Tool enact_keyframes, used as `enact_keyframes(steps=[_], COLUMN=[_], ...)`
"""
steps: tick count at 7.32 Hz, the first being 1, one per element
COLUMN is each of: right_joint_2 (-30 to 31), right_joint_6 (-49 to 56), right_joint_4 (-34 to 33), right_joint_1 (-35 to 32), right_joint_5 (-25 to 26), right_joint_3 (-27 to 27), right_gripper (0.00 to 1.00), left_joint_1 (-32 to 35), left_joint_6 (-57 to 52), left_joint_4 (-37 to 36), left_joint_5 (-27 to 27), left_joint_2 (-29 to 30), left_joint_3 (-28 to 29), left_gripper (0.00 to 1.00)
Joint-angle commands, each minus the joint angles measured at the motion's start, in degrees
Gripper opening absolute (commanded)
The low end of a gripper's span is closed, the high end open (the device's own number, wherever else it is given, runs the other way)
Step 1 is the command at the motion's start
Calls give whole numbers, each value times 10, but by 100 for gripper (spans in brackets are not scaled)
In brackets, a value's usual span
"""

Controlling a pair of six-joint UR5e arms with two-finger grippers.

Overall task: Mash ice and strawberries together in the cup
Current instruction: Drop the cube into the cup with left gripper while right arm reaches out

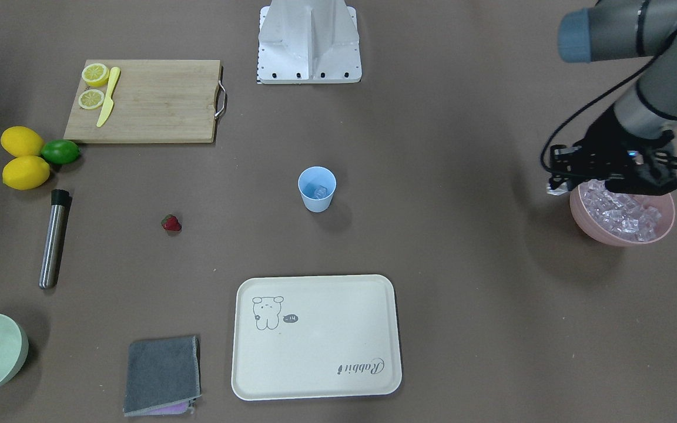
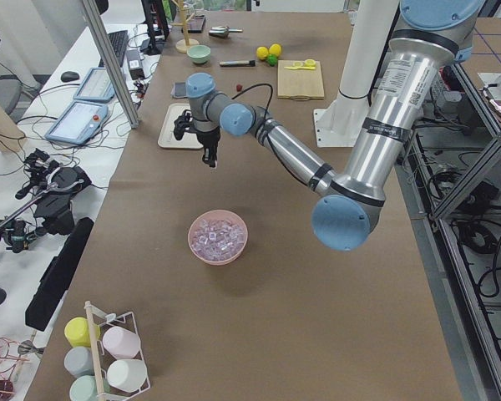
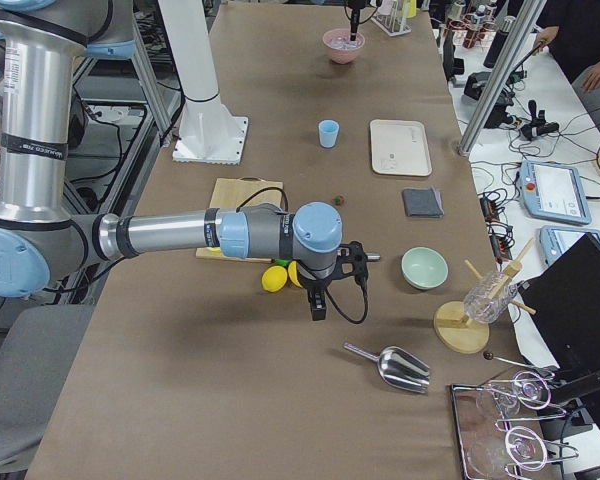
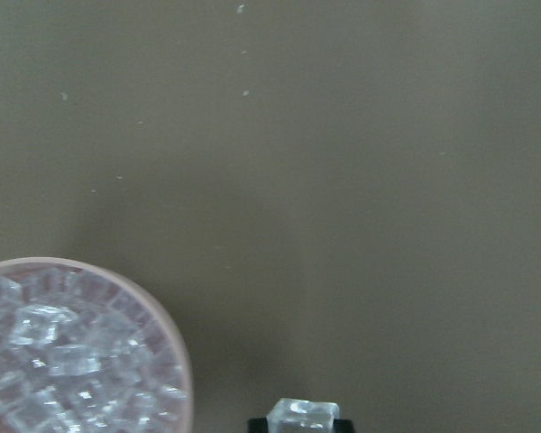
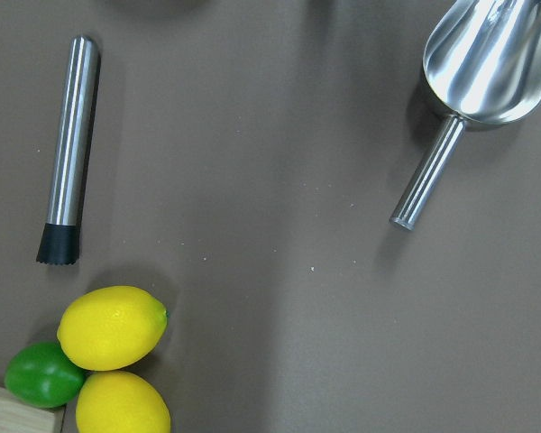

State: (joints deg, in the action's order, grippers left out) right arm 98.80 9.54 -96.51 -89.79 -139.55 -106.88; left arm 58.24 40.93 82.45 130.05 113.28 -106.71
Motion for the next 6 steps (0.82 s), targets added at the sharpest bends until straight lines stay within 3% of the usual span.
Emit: enact_keyframes(steps=[1,4,6], right_joint_2=[-20,-69,-90], right_joint_6=[-2,-46,-49], right_joint_4=[0,0,0], right_joint_1=[8,43,68], right_joint_5=[1,1,-5], right_joint_3=[0,-1,-10], right_gripper=[100,100,100], left_joint_1=[-118,-195,-218], left_joint_6=[167,269,312], left_joint_4=[2,38,100], left_joint_5=[-62,-111,-129], left_joint_2=[123,220,246], left_joint_3=[34,119,173], left_gripper=[0,0,0])
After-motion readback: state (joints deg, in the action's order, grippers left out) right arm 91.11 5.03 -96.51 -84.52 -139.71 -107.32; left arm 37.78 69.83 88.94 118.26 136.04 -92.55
